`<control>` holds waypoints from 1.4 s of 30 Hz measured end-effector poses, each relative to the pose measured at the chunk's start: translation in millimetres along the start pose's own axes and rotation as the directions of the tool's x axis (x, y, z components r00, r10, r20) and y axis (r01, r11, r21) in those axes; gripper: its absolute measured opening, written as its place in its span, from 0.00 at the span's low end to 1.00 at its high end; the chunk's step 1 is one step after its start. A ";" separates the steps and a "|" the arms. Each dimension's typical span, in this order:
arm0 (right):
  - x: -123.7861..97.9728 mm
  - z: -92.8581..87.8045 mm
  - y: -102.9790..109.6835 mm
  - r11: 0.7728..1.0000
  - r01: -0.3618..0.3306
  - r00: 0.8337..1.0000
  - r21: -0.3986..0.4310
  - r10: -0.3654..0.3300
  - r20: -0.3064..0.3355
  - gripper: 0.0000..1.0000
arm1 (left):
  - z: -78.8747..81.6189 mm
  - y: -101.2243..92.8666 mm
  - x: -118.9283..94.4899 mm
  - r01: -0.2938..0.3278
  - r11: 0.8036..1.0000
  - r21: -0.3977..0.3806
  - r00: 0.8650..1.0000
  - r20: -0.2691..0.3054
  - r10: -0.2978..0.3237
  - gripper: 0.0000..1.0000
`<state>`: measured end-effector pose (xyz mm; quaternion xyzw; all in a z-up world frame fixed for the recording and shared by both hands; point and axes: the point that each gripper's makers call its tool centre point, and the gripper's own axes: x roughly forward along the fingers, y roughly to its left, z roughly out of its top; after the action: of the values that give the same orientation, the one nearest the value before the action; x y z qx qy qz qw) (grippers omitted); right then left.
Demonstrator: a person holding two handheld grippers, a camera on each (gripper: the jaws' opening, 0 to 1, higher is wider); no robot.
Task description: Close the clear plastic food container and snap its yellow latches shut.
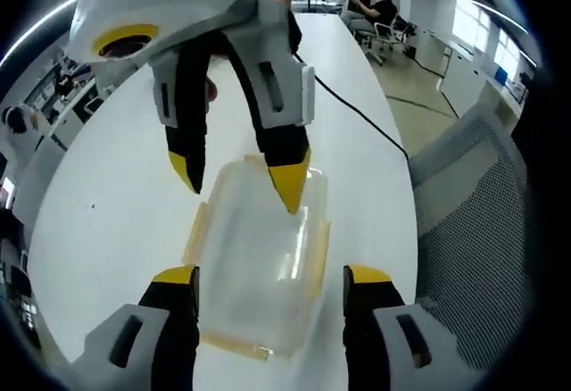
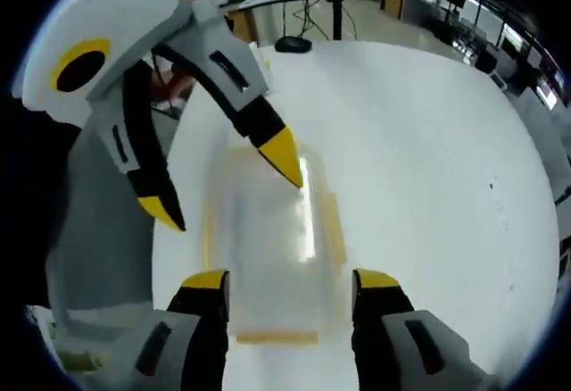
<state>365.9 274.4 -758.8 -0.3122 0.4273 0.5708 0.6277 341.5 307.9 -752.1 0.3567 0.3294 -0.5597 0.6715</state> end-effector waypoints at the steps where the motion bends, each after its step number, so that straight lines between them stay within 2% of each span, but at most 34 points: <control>1: 0.2 -0.2 1.5 1.000 0.000 1.000 -0.010 0.000 -0.001 0.60 | -0.5 2.0 -0.4 -0.013 1.000 -0.004 1.000 -0.002 0.013 0.72; 5: 0.5 4.0 6.7 0.996 0.003 0.999 -0.092 0.001 0.040 0.64 | -7.0 1.4 1.9 0.001 1.000 -0.007 1.000 -0.025 -0.001 0.75; 8: 1.9 -1.9 5.6 0.996 0.025 1.000 -0.085 -0.024 0.018 0.73 | -9.0 0.0 3.1 0.013 1.000 0.013 0.999 -0.036 -0.013 0.79; 13: 2.7 -9.7 11.6 0.995 0.025 1.000 -0.101 -0.024 0.010 0.82 | -8.3 0.3 5.4 0.029 0.999 0.018 0.999 -0.042 -0.028 0.86; 15: 3.8 -11.4 14.5 0.995 0.019 1.000 -0.100 -0.018 0.011 0.81 | -11.6 2.8 6.9 0.040 0.999 0.025 0.998 -0.059 -0.038 0.88; 18: 6.9 -15.3 11.6 0.993 0.040 0.999 -0.112 -0.040 0.002 0.81 | -18.4 10.4 7.3 0.036 0.996 0.082 0.995 -0.097 -0.028 0.86; 21: 10.8 -16.5 12.3 0.994 0.041 0.999 -0.101 -0.041 0.002 0.82 | -24.1 13.4 9.3 0.058 0.995 0.083 0.991 -0.124 -0.048 0.85; 24: 14.6 -21.7 13.6 0.992 0.038 0.999 -0.122 -0.042 -0.027 0.82 | -30.8 14.1 12.3 0.080 0.992 0.102 0.984 -0.166 -0.062 0.84; 28: 16.9 -22.0 10.4 0.990 0.049 0.998 -0.132 -0.054 -0.035 0.81 | -43.1 16.7 16.5 0.094 0.986 0.136 0.972 -0.226 -0.061 0.83; 34: 19.6 -25.3 9.2 0.989 0.051 0.996 -0.139 -0.060 -0.063 0.80 | -42.5 17.4 20.1 0.089 0.987 0.134 0.973 -0.223 -0.057 0.83; 42: 21.6 -31.4 7.5 0.987 0.058 0.993 -0.149 -0.073 -0.092 0.78 | -43.5 18.2 27.3 0.104 0.971 0.215 0.968 -0.245 -0.050 0.82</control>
<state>352.5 257.7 -791.2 -0.3985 0.4040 0.5637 0.6002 361.8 332.8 -796.0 0.4821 0.3552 -0.5725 0.5599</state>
